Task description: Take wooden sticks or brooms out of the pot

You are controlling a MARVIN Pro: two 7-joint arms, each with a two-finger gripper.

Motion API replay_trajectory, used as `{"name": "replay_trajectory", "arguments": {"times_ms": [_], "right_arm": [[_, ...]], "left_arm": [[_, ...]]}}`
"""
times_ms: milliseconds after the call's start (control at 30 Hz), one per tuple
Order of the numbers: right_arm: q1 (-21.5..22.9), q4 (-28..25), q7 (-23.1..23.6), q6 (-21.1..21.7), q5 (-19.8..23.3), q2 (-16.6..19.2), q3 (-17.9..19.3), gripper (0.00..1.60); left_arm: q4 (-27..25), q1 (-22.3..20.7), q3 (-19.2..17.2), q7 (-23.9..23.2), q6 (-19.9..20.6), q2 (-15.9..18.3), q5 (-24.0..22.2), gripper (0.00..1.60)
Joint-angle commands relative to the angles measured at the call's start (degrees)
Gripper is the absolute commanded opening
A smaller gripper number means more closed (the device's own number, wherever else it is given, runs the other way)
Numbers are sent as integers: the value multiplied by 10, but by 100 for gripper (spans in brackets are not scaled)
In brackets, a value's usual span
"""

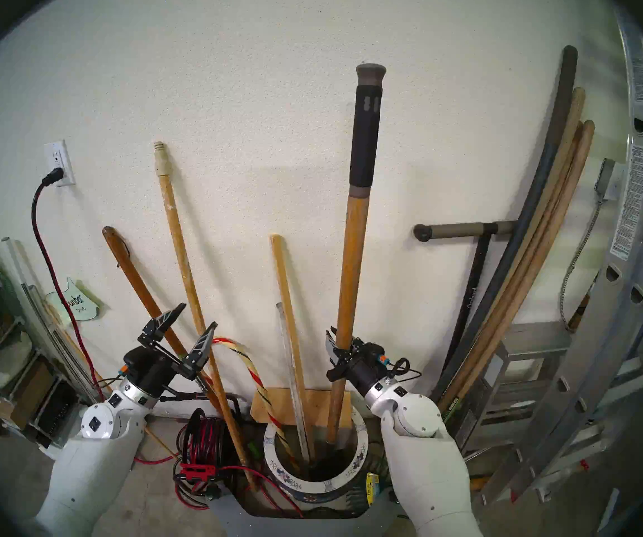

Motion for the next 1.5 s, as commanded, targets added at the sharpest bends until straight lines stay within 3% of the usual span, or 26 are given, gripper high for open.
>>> {"name": "replay_trajectory", "arguments": {"times_ms": [0, 200, 867, 1167, 1467], "right_arm": [[-5, 6, 2, 1, -4, -3, -7, 0], [-6, 8, 4, -1, -5, -5, -8, 0], [-3, 15, 6, -8, -9, -10, -6, 0], [9, 30, 6, -14, -14, -13, -10, 0], [19, 44, 5, -19, -16, -17, -9, 0]], "left_arm": [[11, -48, 23, -47, 32, 18, -32, 160], [24, -86, 45, -99, 64, 25, -66, 160], [14, -149, 120, -170, 180, 6, -116, 160], [-13, -161, 146, -180, 251, -2, -143, 160], [-41, -156, 165, -192, 286, -4, -155, 160]]}}
